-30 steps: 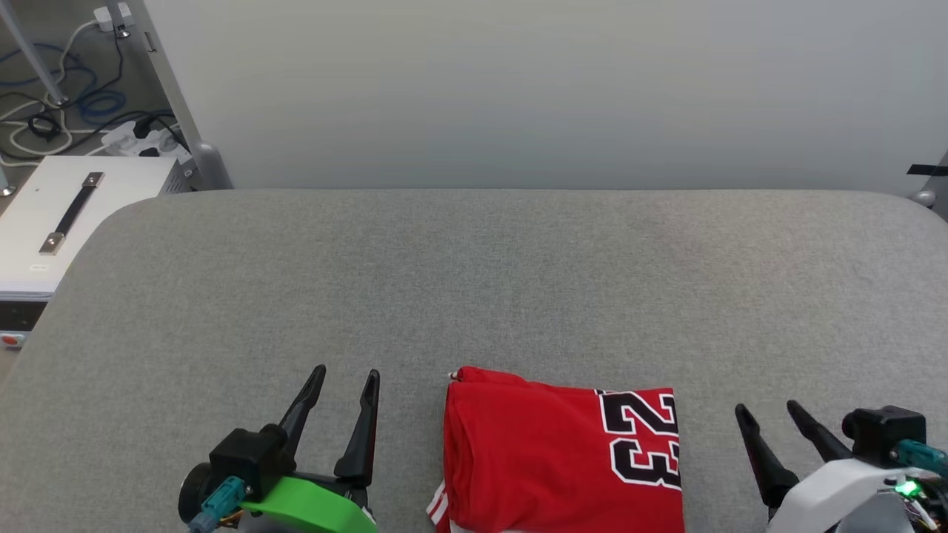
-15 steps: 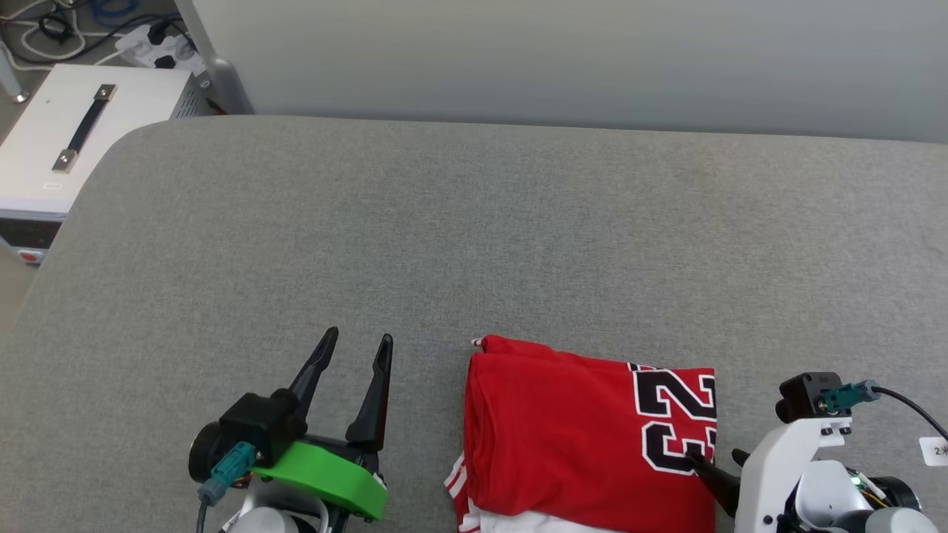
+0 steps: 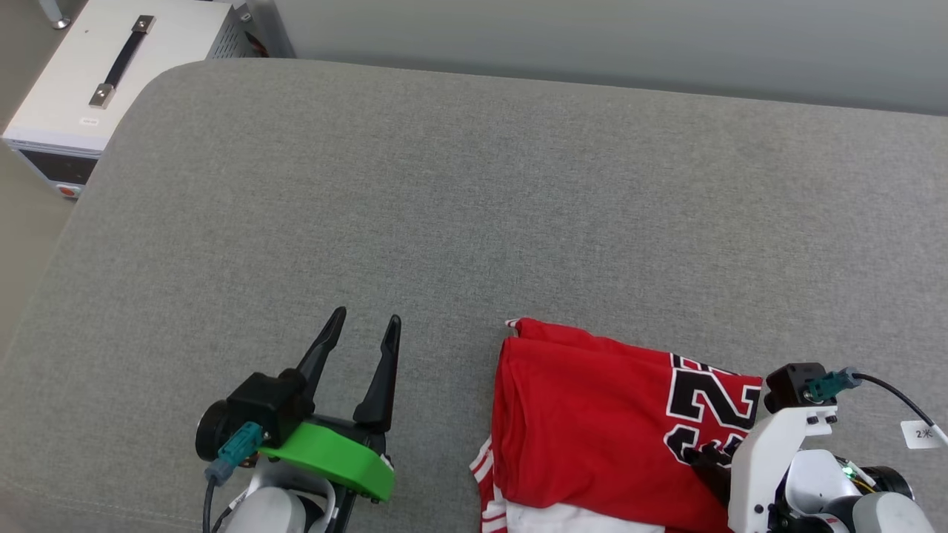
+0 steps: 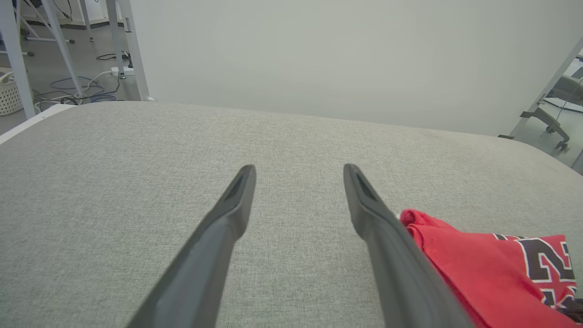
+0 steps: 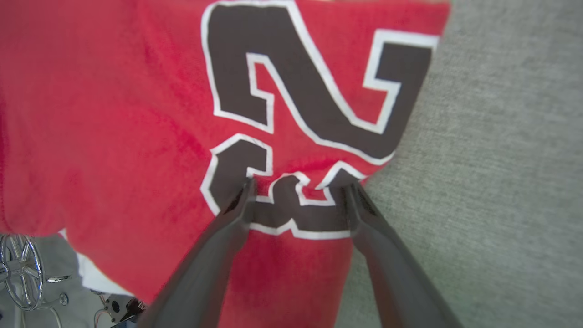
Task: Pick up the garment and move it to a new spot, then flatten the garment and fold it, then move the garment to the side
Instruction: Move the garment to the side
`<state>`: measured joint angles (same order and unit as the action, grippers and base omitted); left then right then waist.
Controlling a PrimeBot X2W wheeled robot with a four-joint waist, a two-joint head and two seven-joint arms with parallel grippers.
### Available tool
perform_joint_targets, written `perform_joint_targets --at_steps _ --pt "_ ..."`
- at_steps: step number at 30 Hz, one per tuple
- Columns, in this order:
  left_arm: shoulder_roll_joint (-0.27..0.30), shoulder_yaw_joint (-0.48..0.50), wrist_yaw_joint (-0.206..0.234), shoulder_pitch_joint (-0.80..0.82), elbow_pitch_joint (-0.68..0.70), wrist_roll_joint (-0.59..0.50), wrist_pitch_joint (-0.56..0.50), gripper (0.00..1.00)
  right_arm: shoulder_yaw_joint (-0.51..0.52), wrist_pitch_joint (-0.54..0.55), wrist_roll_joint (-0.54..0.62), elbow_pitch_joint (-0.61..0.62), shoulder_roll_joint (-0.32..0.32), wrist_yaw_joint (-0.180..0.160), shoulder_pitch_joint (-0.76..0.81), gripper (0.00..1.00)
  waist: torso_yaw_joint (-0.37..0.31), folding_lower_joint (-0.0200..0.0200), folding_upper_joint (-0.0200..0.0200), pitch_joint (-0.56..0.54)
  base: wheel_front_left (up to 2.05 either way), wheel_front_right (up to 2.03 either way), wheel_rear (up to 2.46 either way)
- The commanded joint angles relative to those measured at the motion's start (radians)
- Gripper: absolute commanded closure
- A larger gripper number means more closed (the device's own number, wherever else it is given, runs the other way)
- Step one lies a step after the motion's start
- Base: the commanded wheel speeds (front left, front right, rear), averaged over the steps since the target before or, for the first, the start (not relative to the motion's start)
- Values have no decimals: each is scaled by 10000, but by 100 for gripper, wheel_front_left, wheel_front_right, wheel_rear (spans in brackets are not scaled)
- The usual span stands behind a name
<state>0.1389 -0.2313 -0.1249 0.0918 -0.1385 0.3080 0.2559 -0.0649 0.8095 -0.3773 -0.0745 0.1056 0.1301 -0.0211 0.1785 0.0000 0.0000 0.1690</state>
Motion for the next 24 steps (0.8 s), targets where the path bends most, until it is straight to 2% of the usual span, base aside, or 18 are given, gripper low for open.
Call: perform_joint_targets --at_steps 1,6,12,17,24 --pt "-11 -26 -58 184 -35 42 59 0 -287 -8 65 -410 -95 6 -13 100 73 0 0 46 0 0 0" --pt "21 10 -58 81 -152 38 59 0 -627 -610 208 -454 257 6 -168 100 -93 0 0 -237 0 0 0" --pt "25 -39 -58 -91 -194 97 59 0 -1341 -1201 425 102 1346 6 -410 100 -612 0 0 -658 0 0 0" --pt "-4 -115 -58 -215 -187 133 59 0 -2047 -1311 504 941 2873 6 -806 100 -1380 0 0 -747 0 0 0" --pt "-53 -331 -58 33 -8 66 59 0 -2836 -1448 478 1812 5334 6 -1761 100 -2705 0 0 -139 0 0 0"
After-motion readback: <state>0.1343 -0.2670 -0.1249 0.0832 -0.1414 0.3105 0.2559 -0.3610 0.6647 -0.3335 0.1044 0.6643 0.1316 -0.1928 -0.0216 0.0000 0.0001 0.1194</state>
